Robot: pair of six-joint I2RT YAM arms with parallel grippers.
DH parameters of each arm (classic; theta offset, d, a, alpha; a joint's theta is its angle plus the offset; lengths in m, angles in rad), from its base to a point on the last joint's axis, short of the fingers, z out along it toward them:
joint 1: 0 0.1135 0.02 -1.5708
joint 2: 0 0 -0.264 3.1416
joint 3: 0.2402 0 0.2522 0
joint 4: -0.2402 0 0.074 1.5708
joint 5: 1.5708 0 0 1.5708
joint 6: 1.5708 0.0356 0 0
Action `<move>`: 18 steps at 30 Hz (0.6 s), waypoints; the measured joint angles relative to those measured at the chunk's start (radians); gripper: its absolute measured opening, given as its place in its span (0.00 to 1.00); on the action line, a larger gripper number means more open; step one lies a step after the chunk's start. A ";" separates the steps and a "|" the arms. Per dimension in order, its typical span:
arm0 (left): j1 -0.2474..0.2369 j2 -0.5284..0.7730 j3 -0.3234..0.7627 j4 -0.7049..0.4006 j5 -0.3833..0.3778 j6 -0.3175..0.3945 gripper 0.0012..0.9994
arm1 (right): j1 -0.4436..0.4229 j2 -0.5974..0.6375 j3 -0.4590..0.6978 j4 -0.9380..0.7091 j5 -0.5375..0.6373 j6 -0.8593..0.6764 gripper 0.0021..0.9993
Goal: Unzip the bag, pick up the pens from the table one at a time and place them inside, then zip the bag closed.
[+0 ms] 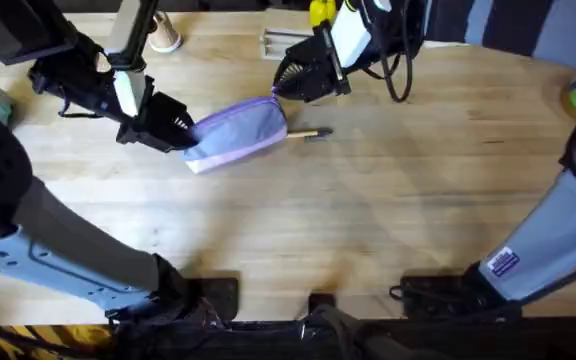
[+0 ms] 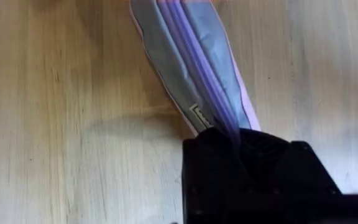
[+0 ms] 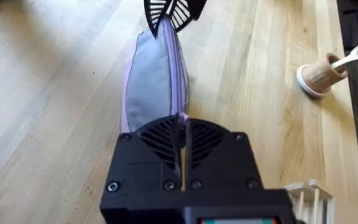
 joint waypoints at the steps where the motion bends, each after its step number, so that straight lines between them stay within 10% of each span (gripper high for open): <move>1: 0.001 0.000 0.000 0.000 0.000 0.000 0.04 | 0.000 0.000 0.000 0.001 -0.014 0.000 0.03; 18: 0.005 0.000 0.000 0.002 -0.008 0.000 0.04 | 0.194 0.000 0.000 0.187 0.157 0.043 0.03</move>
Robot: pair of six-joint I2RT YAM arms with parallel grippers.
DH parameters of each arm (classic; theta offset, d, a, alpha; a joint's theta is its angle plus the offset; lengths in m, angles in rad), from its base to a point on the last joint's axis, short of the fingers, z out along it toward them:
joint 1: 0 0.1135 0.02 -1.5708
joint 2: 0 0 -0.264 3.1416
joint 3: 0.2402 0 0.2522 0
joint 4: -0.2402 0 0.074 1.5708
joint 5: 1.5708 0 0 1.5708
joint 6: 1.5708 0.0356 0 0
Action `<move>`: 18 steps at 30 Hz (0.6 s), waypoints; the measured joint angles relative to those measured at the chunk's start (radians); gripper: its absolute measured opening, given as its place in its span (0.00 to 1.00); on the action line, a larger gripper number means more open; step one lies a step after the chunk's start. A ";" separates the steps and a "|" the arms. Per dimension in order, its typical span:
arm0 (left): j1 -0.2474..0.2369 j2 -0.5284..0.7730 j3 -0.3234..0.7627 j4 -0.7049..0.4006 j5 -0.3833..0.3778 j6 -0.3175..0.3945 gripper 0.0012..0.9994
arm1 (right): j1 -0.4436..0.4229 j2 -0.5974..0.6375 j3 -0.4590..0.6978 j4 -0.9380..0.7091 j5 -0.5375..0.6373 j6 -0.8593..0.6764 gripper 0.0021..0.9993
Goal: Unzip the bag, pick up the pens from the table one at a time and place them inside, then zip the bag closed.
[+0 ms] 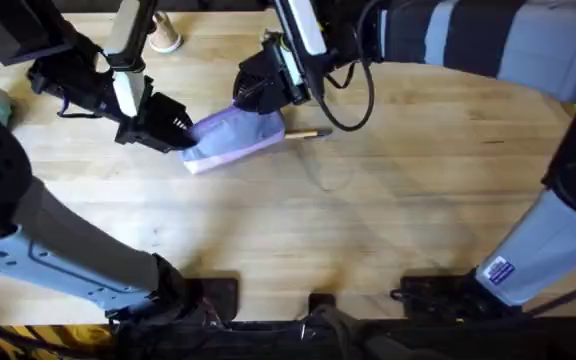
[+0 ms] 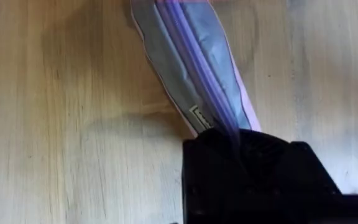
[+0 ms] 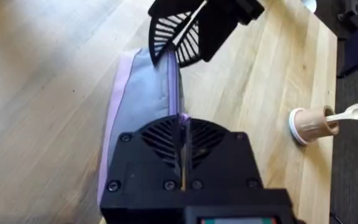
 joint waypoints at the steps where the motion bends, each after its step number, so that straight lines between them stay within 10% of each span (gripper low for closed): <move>1: 0.000 0.000 0.000 0.000 -0.001 0.000 0.04 | 0.015 0.000 0.000 0.021 0.010 0.016 0.03; 18: 0.017 0.000 0.000 -0.017 -0.051 0.000 0.04 | 0.213 0.013 0.000 0.287 0.138 0.275 0.03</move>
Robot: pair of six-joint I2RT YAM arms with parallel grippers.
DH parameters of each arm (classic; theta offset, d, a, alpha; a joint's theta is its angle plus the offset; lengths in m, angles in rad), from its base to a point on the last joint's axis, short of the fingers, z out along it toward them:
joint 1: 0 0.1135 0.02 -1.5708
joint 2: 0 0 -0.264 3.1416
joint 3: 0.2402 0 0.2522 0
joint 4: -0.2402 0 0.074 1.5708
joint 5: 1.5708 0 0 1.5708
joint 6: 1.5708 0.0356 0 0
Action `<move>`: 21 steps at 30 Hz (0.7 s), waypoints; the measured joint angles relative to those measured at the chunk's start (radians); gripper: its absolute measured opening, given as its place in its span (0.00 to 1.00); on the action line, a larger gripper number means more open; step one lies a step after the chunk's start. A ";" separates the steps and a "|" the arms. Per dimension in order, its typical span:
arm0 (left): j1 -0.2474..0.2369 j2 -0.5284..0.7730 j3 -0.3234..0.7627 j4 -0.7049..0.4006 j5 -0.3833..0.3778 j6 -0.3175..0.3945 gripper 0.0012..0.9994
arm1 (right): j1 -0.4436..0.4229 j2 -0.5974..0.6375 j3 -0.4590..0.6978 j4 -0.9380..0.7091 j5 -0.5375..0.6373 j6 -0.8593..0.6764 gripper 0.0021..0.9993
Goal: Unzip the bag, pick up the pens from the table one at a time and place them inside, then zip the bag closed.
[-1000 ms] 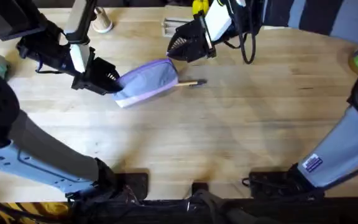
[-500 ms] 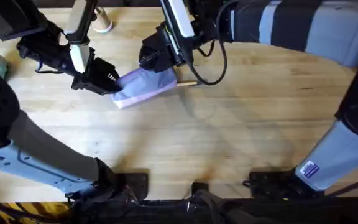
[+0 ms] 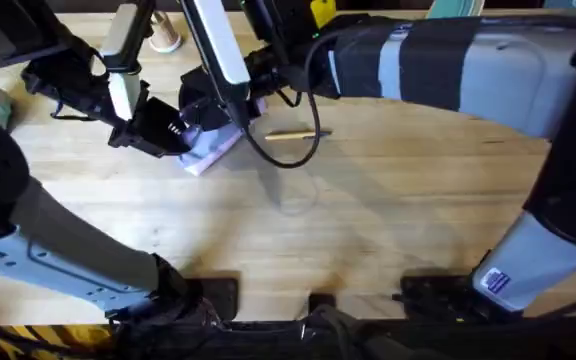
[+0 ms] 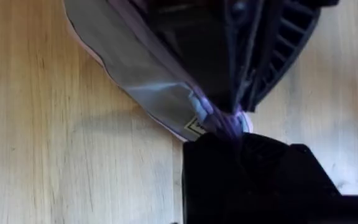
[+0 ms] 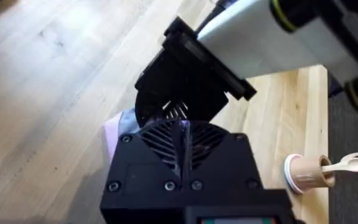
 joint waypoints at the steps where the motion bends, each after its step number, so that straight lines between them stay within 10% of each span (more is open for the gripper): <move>1: 0.000 0.000 0.000 -0.001 -0.004 0.000 0.04 | 0.008 0.000 0.000 -0.002 0.002 0.005 0.03; 21: -0.019 0.000 0.000 0.007 0.035 0.000 0.04 | 0.080 0.000 0.002 -0.119 -0.131 0.074 0.03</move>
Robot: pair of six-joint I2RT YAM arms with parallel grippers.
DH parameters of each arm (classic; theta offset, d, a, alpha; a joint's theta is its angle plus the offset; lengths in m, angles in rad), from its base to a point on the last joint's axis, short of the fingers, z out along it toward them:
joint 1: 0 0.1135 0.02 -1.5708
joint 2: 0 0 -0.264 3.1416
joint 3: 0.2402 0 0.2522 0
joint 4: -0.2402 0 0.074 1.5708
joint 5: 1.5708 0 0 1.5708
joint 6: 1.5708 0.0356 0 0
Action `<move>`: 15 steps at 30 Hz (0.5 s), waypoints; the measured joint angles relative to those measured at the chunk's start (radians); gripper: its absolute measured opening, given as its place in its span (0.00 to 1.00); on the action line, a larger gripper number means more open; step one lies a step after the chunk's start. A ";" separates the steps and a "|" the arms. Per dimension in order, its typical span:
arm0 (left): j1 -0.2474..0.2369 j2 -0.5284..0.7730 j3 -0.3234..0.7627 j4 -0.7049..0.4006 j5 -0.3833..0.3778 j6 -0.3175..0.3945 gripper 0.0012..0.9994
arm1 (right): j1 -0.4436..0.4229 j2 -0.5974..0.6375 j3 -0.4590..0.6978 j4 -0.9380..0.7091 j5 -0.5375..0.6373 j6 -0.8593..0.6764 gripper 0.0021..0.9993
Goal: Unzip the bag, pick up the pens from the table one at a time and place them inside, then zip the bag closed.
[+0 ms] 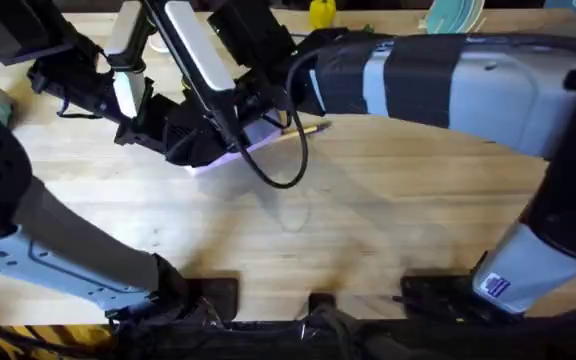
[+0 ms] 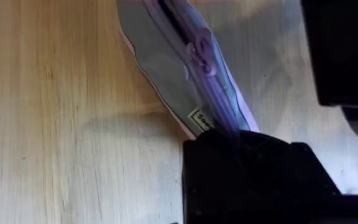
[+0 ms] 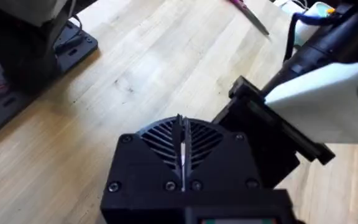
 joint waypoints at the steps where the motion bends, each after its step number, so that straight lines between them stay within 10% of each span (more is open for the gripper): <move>1: 0.000 0.000 0.000 0.000 0.000 0.000 0.04 | -0.003 0.000 0.000 0.000 -0.001 0.000 0.03; 7: 0.000 0.000 0.000 -0.004 0.000 0.000 0.04 | -0.093 -0.002 0.000 -0.053 -0.010 0.006 0.42; 11: 0.000 0.000 0.000 -0.004 0.000 0.000 0.04 | -0.186 -0.016 0.000 -0.123 -0.010 0.008 0.92; 15: 0.000 0.000 0.000 -0.004 0.000 0.000 0.04 | -0.274 -0.033 0.000 -0.195 -0.010 0.007 0.99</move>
